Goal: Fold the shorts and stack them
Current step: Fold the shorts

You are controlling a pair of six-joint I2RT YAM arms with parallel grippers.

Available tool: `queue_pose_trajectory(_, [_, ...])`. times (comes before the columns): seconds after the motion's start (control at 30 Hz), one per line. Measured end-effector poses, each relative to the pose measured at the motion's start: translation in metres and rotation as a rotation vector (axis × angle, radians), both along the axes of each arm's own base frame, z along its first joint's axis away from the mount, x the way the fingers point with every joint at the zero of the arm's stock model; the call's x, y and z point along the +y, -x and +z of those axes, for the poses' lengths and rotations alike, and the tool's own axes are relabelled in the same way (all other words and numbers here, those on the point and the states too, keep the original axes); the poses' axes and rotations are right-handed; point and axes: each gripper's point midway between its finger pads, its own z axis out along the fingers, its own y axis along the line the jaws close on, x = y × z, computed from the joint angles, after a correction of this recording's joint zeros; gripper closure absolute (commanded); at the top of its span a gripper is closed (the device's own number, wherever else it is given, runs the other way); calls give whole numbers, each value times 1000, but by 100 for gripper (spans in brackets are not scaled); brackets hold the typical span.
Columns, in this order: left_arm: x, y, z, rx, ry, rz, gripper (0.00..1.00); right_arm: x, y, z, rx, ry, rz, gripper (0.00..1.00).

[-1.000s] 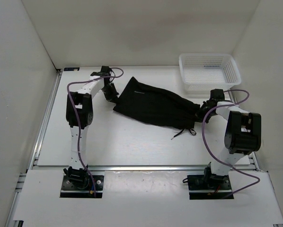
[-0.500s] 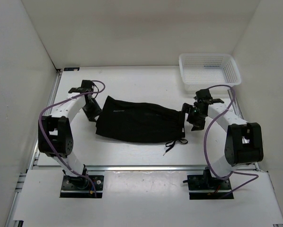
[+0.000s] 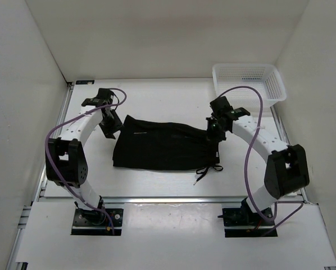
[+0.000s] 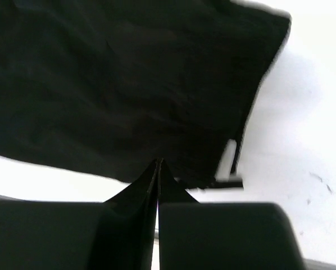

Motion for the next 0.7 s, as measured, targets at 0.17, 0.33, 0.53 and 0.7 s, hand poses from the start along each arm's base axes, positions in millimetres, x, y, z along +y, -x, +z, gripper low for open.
queue_pose_trajectory(0.17, [-4, -11, 13, -42, -1, -11, 47, -1, -44, -16, 25, 13, -58, 100])
queue_pose_trajectory(0.33, [-9, -26, 17, -52, -8, -36, 44, -21, -93, -55, 64, 50, -150, 100])
queue_pose_trajectory(0.53, [-14, -53, 6, -32, -17, -63, 36, -26, -106, -74, 97, 60, -174, 98])
queue_pose_trajectory(0.7, [-16, -60, 3, -22, -23, -79, 33, -26, -108, -37, 17, 34, -185, 35])
